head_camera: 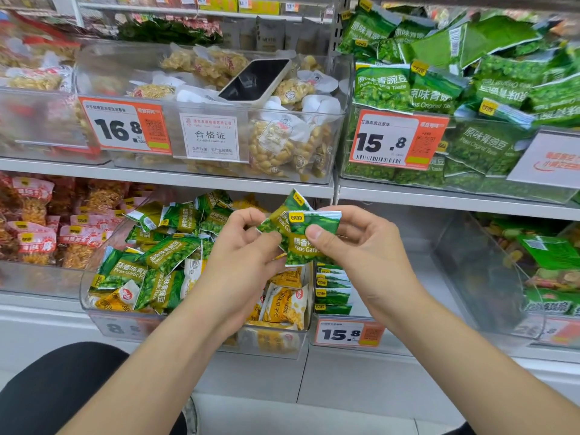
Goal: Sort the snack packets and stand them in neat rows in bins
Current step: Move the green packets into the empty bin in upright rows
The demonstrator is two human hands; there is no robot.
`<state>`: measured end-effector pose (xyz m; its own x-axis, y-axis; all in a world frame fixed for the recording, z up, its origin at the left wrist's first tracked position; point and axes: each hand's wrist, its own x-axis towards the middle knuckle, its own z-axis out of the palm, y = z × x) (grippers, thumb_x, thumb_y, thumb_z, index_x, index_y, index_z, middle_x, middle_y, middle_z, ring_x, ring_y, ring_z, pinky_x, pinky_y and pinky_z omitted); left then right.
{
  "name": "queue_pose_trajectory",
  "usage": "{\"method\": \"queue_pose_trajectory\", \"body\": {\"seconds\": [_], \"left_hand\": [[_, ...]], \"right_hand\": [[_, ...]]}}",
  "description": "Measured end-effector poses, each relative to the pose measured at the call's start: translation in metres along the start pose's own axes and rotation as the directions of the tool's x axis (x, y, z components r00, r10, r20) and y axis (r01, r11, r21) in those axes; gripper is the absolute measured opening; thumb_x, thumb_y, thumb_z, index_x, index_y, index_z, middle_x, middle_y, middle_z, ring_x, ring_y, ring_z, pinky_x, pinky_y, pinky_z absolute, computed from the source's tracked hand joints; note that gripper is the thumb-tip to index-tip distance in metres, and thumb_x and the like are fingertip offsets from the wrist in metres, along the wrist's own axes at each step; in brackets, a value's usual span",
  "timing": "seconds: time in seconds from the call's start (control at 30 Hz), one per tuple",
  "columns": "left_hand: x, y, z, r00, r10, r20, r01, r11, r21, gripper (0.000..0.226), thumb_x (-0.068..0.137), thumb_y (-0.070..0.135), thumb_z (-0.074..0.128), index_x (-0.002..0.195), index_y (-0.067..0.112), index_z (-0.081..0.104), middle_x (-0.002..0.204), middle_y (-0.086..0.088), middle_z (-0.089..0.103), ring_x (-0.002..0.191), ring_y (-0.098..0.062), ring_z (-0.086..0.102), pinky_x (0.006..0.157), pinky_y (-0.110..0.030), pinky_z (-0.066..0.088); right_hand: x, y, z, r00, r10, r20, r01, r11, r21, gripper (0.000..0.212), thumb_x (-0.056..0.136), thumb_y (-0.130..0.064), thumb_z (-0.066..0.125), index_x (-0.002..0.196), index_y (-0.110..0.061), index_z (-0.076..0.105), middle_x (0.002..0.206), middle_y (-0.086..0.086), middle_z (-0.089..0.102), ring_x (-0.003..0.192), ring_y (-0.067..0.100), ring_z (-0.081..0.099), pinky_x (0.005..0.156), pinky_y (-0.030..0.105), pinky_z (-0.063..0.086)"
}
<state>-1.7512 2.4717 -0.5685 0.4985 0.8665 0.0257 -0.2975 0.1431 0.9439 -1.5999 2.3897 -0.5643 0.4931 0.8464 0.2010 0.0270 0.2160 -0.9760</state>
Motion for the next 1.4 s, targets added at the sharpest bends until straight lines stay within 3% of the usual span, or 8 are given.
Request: {"method": "queue_pose_trajectory", "body": {"seconds": [0.17, 0.4, 0.57, 0.7, 0.9, 1.03, 1.13, 1.4], "left_hand": [[-0.006, 0.006, -0.002, 0.994, -0.004, 0.108, -0.005, 0.996, 0.087, 0.073, 0.080, -0.022, 0.044, 0.132, 0.023, 0.067, 0.131, 0.000, 0.072, 0.107, -0.024, 0.070, 0.106, -0.063, 0.049], [-0.013, -0.001, -0.001, 0.955, 0.109, 0.274, -0.175, 0.957, 0.230, 0.052, 0.087, -0.005, 0.079, 0.131, 0.019, 0.065, 0.126, 0.001, 0.072, 0.115, -0.024, 0.071, 0.099, -0.043, 0.059], [-0.011, 0.000, 0.000, 0.947, 0.129, 0.293, -0.220, 0.926, 0.306, 0.053, 0.085, 0.010, 0.083, 0.132, 0.025, 0.064, 0.127, 0.004, 0.073, 0.114, -0.026, 0.072, 0.103, -0.055, 0.056], [-0.009, -0.007, 0.004, 0.958, 0.170, 0.230, -0.254, 0.877, 0.409, 0.058, 0.074, 0.012, 0.091, 0.123, 0.018, 0.062, 0.114, 0.002, 0.078, 0.102, -0.023, 0.075, 0.095, -0.059, 0.056], [-0.006, -0.028, 0.014, 0.903, 0.331, 0.272, -0.414, 0.509, 0.754, 0.059, 0.070, 0.055, 0.091, 0.117, 0.040, 0.059, 0.116, 0.023, 0.055, 0.102, 0.000, 0.062, 0.083, -0.019, 0.051], [0.006, -0.040, 0.016, 0.900, 0.310, 0.306, -0.401, 0.311, 0.862, 0.049, 0.091, 0.048, 0.074, 0.133, 0.033, 0.054, 0.124, 0.016, 0.051, 0.115, -0.003, 0.051, 0.097, -0.027, 0.045], [0.014, -0.049, 0.021, 0.935, 0.234, 0.267, -0.323, 0.249, 0.913, 0.053, 0.097, 0.040, 0.066, 0.145, 0.025, 0.049, 0.136, 0.007, 0.052, 0.130, -0.017, 0.049, 0.110, -0.045, 0.043], [0.026, -0.061, 0.032, 0.939, 0.225, 0.259, -0.308, 0.219, 0.926, 0.036, 0.097, 0.030, 0.064, 0.129, 0.018, 0.052, 0.117, 0.000, 0.062, 0.107, -0.024, 0.061, 0.095, -0.049, 0.051]], "right_hand": [[0.003, 0.003, -0.002, 0.999, -0.002, -0.034, 0.000, 0.999, -0.047, 0.029, 0.082, -0.017, 0.087, 0.106, -0.009, 0.074, 0.102, 0.007, 0.080, 0.089, 0.020, 0.079, 0.079, 0.030, 0.062], [0.001, 0.007, -0.006, 0.998, -0.025, 0.057, 0.029, 0.997, -0.066, 0.041, 0.076, -0.030, 0.093, 0.101, -0.014, 0.064, 0.101, 0.006, 0.075, 0.089, 0.026, 0.072, 0.085, 0.049, 0.060], [0.004, 0.000, -0.020, 0.985, 0.022, 0.174, -0.002, 0.993, -0.114, 0.063, 0.076, -0.027, 0.091, 0.131, -0.021, 0.061, 0.116, 0.009, 0.077, 0.109, 0.039, 0.072, 0.095, 0.047, 0.062], [0.007, -0.007, -0.041, 0.913, 0.127, 0.389, -0.029, 0.968, -0.248, 0.032, 0.093, -0.020, 0.076, 0.124, -0.014, 0.074, 0.116, 0.007, 0.078, 0.113, 0.027, 0.073, 0.103, 0.039, 0.057], [0.011, -0.005, -0.069, 0.913, 0.157, 0.376, -0.009, 0.930, -0.366, 0.023, 0.098, -0.006, 0.071, 0.121, -0.010, 0.073, 0.108, 0.009, 0.080, 0.097, 0.016, 0.074, 0.086, 0.025, 0.057], [0.025, 0.013, -0.097, 0.978, 0.174, 0.111, -0.066, 0.774, -0.630, 0.018, 0.101, -0.014, 0.070, 0.116, -0.023, 0.066, 0.099, 0.009, 0.077, 0.081, 0.019, 0.069, 0.072, 0.042, 0.058], [0.039, 0.032, -0.114, 0.982, 0.158, -0.102, -0.177, 0.599, -0.781, 0.020, 0.103, -0.023, 0.067, 0.122, -0.023, 0.061, 0.100, 0.008, 0.070, 0.077, 0.019, 0.063, 0.064, 0.032, 0.051], [0.090, 0.094, -0.131, 0.950, 0.307, -0.056, -0.174, 0.372, -0.912, 0.061, 0.103, -0.037, 0.066, 0.155, -0.016, 0.044, 0.157, 0.014, 0.049, 0.140, 0.035, 0.047, 0.104, 0.036, 0.047]]}}
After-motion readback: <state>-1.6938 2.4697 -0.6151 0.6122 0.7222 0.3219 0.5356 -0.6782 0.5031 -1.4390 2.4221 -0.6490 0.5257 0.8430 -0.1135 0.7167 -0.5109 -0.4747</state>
